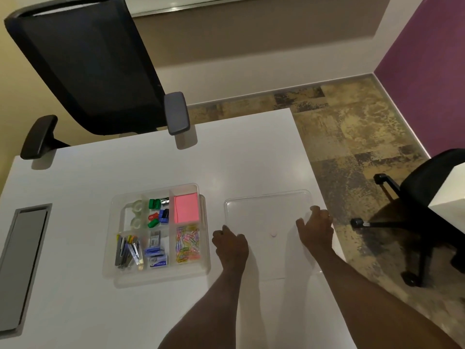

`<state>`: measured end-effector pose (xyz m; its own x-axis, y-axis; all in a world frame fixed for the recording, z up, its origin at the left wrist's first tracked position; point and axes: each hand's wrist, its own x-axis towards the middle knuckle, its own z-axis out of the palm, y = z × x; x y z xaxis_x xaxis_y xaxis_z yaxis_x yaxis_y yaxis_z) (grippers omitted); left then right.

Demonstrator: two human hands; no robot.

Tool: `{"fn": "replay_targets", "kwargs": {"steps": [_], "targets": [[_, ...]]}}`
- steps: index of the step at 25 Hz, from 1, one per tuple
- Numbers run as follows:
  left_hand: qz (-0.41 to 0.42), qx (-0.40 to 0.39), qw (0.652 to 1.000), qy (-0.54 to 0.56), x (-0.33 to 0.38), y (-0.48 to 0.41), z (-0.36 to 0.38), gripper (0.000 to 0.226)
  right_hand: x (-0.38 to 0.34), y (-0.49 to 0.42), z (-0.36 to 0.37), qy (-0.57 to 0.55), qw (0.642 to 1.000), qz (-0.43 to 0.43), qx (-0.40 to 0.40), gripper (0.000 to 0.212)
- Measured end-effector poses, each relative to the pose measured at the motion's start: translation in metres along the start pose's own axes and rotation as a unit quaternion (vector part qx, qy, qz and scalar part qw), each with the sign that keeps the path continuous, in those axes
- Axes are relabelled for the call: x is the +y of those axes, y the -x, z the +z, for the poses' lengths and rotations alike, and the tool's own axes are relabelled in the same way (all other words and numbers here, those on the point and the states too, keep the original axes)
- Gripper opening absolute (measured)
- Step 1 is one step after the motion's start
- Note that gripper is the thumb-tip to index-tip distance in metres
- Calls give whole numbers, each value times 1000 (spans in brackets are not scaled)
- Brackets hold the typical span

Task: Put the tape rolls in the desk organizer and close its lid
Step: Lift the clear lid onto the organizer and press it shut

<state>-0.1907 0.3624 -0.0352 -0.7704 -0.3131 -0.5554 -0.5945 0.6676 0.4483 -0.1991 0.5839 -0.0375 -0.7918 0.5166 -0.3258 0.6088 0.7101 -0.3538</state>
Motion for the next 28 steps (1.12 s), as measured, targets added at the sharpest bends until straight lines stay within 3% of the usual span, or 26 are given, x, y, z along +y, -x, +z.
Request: {"fn": "replay_targets", "kwargs": {"steps": [5, 9, 11, 14, 17, 23, 28], "targets": [[38, 99, 992, 76, -3, 6, -19, 46, -15, 9, -16, -33, 997, -25, 72, 40], [36, 182, 952, 244, -1, 9, -61, 34, -41, 16, -36, -227, 966, 2, 125, 38], [44, 183, 930, 315, -3, 9, -88, 34, -57, 25, -43, -290, 948, 12, 134, 39], [50, 156, 905, 394, -11, 6, -131, 46, -87, 42, -47, -298, 947, 7, 115, 28], [85, 187, 897, 392, -34, 7, -179, 49, -121, 62, -46, -322, 943, -34, 82, 19], [121, 258, 901, 328, -90, 5, -275, 19, -194, 119, -48, -354, 918, -159, 83, 17], [136, 278, 879, 363, -123, 8, -330, 19, -235, 155, -44, -408, 896, -176, 7, 17]]}}
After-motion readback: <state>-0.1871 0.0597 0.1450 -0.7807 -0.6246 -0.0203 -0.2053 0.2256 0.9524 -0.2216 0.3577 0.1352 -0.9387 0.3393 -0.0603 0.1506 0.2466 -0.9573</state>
